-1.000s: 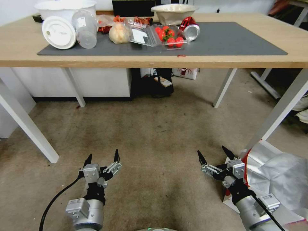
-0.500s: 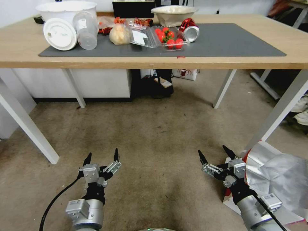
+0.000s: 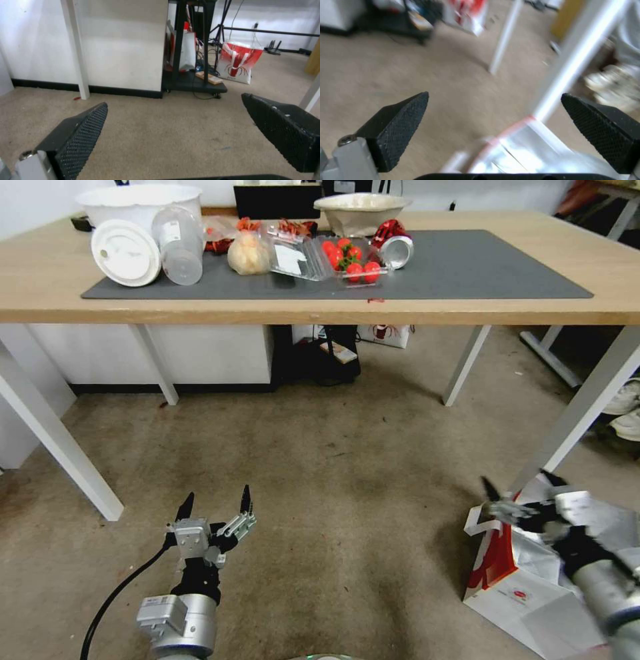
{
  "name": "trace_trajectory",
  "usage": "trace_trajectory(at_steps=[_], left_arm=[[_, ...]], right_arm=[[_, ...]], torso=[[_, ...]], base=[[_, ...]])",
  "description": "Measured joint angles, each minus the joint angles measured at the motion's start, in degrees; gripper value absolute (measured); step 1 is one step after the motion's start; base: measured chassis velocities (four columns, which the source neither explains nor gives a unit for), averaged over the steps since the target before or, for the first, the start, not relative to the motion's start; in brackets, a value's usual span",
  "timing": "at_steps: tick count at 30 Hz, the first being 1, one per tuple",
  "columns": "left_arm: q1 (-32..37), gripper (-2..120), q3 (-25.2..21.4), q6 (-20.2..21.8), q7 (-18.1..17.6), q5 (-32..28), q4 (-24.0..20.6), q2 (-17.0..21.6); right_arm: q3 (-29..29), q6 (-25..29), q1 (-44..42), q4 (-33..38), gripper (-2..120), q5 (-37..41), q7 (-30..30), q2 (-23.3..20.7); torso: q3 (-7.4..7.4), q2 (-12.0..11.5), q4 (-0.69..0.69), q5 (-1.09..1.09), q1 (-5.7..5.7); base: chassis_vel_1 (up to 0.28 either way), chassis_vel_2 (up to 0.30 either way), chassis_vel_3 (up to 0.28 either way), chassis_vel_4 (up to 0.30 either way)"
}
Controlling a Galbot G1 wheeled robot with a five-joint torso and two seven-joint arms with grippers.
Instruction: Pick up the food delivery bag from the floor and place it on the table.
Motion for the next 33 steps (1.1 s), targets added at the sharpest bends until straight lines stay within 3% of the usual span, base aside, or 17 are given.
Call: trace_trajectory(at_steps=[7, 13, 20, 22, 33], left_arm=[[-0.56, 100, -0.23, -0.06, -0.64, -1.29, 0.11, 1.94], [-1.18, 100, 0.33, 0.13, -0.75, -1.78, 0.62, 3.24], [-1.65, 100, 1.3, 0.22, -0.88, -1.79, 2.05, 3.73], [-1.72, 100, 1.45, 0.46, -0.94, -1.78, 2.32, 3.96], [-1.58, 100, 1.06, 1.43, -1.02, -1.59, 2.46, 4.12]], right_arm=[[8.04, -9.48, -2.81, -0.25, 100, 5.08, 6.97, -2.6], [12.69, -13.62, -2.24, -9.35, 100, 9.16, 9.86, -7.05], [10.53, -17.24, 0.34, -15.66, 100, 12.34, 13.56, -10.87], [7.05, -17.54, 2.16, -18.29, 100, 12.32, 15.62, -12.58], [2.43, -17.62, 5.17, -23.79, 100, 11.46, 16.74, -14.87]], torso=[[0.0, 0.04, 0.0, -0.01, 0.0], [0.0, 0.06, -0.01, 0.01, 0.01], [0.0, 0.08, 0.0, 0.01, 0.01], [0.0, 0.09, -0.01, 0.0, 0.01], [0.0, 0.1, -0.01, 0.0, 0.01]], base=[[0.0, 0.0, 0.0, 0.0], [0.0, 0.0, 0.0, 0.0], [0.0, 0.0, 0.0, 0.0], [0.0, 0.0, 0.0, 0.0], [0.0, 0.0, 0.0, 0.0]])
